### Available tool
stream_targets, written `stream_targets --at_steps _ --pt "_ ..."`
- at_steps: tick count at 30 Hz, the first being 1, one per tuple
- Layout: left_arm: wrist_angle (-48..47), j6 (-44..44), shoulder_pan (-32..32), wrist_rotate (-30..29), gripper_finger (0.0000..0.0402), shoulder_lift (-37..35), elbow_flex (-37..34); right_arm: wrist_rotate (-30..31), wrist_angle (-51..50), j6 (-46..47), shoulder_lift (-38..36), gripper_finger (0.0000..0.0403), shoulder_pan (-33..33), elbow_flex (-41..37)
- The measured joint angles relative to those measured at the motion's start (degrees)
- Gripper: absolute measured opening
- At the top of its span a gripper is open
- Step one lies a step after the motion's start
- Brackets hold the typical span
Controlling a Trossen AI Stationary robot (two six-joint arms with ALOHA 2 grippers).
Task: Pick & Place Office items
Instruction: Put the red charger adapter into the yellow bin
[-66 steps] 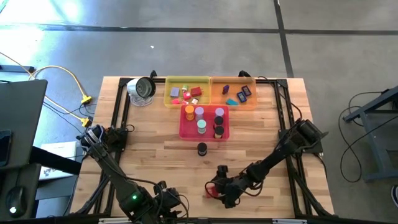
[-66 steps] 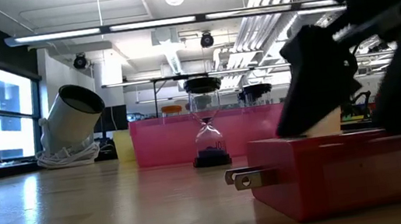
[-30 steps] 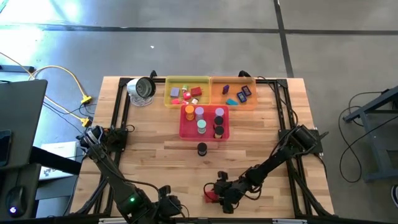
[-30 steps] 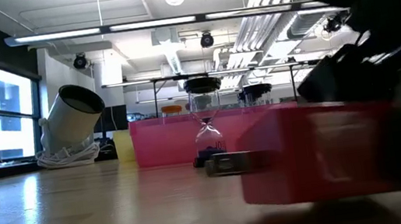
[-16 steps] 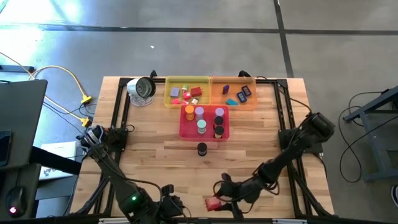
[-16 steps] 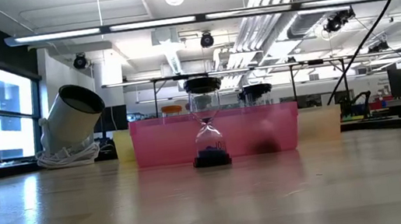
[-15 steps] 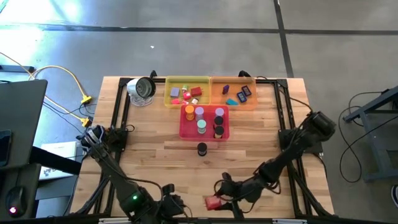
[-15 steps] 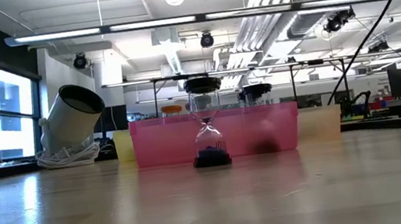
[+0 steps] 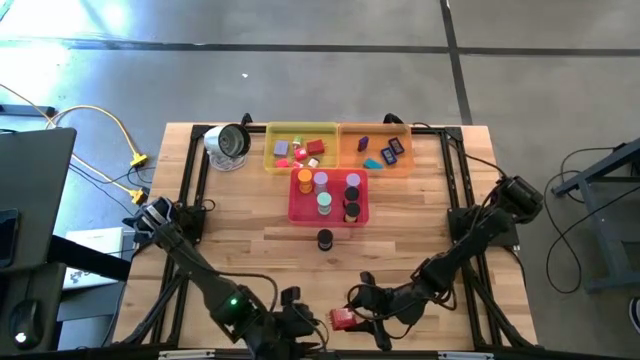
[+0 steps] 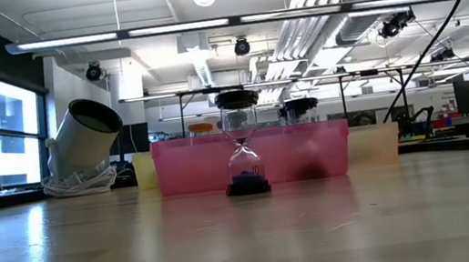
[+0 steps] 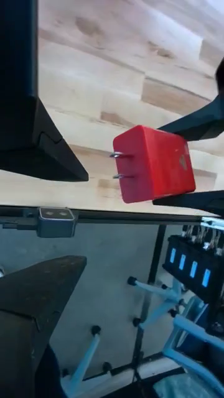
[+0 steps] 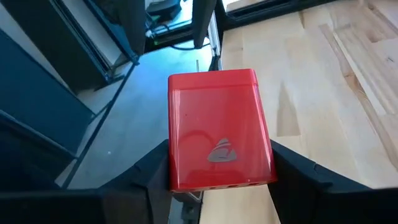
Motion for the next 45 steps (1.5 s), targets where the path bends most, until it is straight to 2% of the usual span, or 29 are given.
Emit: stream_targets --at_steps 6,15,21,33,41,45 --pt "-0.6 0.2 3.4 8.6 0.0239 0.0 0.0 2.1 -2.7 -0.1 0.0 0.0196 -0.1 0.0" --pt "-2.0 6.2 6.2 9.6 0.0343 0.0 0.0 2.4 -3.6 0.2 0.0 0.0196 -1.0 0.0" --pt "-1.9 8.8 7.6 8.7 0.0383 0.0 0.0 2.5 -4.6 0.3 -0.1 0.0196 -1.3 0.0" --pt "-1.8 9.0 10.0 11.8 0.0391 0.0 0.0 2.4 -5.1 -0.1 -0.1 0.0196 -2.0 0.0" --pt "-1.5 9.0 9.9 11.7 0.0391 0.0 0.0 2.3 -5.0 -0.1 -0.1 0.0196 -2.7 0.0" --pt "-2.2 9.0 10.5 9.5 0.0391 0.0 0.0 2.1 -5.0 -0.1 -0.1 0.0196 -2.7 0.0"
